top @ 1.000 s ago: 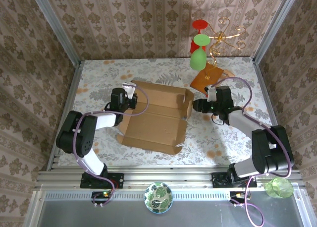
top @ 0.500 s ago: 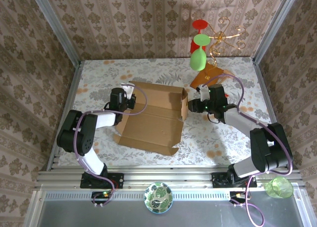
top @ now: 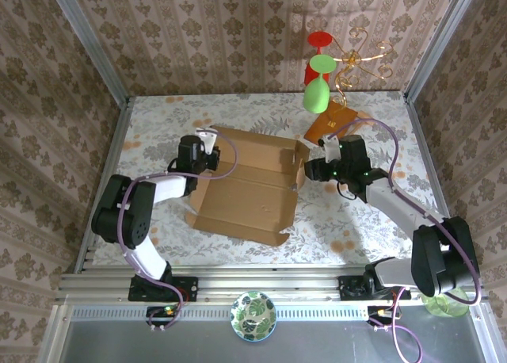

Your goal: Fold the paper box

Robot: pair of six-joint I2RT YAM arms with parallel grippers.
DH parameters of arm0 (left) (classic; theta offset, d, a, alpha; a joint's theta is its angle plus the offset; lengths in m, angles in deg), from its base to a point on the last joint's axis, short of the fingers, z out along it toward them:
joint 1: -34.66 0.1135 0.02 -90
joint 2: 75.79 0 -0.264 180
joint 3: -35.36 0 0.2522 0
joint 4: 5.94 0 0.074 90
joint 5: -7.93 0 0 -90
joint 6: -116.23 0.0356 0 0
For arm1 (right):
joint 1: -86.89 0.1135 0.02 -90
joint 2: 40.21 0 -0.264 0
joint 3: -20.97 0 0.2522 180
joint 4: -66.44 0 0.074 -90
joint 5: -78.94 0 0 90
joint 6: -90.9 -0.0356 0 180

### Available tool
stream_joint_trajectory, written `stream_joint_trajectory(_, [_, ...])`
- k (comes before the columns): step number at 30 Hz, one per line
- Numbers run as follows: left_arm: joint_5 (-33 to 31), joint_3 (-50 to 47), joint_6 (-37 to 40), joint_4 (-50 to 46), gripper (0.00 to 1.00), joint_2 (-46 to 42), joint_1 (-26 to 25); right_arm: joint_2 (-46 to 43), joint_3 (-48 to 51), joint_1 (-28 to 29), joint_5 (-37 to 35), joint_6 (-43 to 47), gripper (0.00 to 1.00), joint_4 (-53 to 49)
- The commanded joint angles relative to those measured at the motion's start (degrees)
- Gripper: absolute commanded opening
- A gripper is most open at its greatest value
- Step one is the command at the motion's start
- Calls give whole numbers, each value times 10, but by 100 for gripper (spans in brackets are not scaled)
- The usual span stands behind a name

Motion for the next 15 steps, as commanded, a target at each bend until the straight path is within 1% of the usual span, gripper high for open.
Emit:
stream_joint_trajectory(1, [30, 26, -13, -15, 0, 11, -4, 7, -6, -11, 4, 25, 51, -22])
stream_joint_trajectory(5, [59, 37, -4, -39, 0, 13, -1, 30, -24, -33, 10, 27, 52, -8])
stream_joint_trajectory(10, [81, 45, -5, -52, 0, 23, 4, 83, -73, -38, 66, 59, 53, -12])
stream_joint_trajectory(15, [91, 66, -8, -65, 0, 35, 7, 115, -107, -37, 98, 77, 53, -25])
